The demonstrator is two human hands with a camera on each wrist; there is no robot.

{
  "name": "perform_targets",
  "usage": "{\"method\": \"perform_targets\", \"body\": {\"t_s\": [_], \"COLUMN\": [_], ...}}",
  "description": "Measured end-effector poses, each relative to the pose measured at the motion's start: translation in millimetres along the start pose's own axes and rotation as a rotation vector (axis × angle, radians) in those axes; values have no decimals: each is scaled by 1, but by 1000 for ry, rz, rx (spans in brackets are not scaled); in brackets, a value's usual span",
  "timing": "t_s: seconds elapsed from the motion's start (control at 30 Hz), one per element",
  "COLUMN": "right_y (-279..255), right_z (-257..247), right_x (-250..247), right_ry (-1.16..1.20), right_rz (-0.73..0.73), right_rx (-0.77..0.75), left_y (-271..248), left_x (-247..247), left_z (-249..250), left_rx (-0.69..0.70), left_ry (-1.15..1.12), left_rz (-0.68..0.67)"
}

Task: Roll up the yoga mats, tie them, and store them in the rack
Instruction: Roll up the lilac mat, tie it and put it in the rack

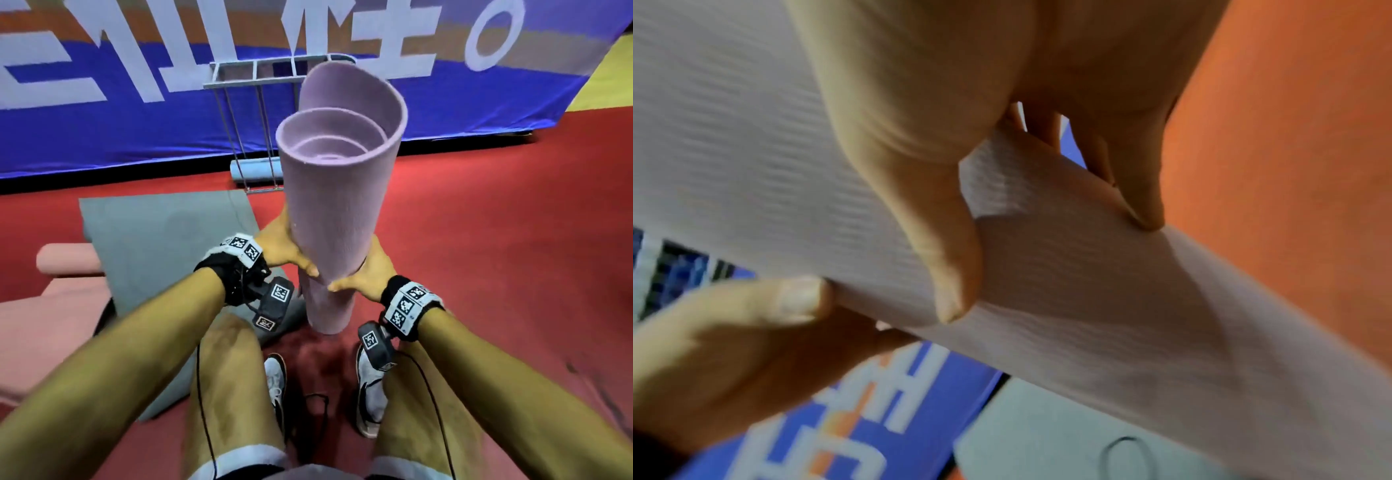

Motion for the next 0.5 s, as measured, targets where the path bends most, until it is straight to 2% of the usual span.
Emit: {"method": "perform_targets", "body": {"t_s": [0.1, 0.2, 0.37, 0.43, 0.5], "right_y": [1, 6, 11, 9, 5], "right_z": [21, 19, 15, 1, -20], "right_x": [-1, -3, -14, -17, -24], "right_ry": [-190, -143, 13, 76, 144], "right_rz": [-10, -51, -12, -27, -36], "right_rx": [88, 60, 9, -53, -140], "left_y": [-14, -21, -16, -12, -4], "left_x": [18, 33, 37, 32, 26], "left_z": [-32, -48, -49, -41, -26], "left_rx": [-59, -102, -131, -110, -30], "left_ry": [25, -15, -144, -182, -261], "left_rz": [12, 85, 142, 140, 122]}}
Point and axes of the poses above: each hand's wrist, its own y-axis towards the middle knuckle, its own x-axis out of the palm, z = x × y, the point moved 9 cm from there along y, towards the middle knuckle, and after that the axes turned 12 degrees about x, right-handed, at the moved point
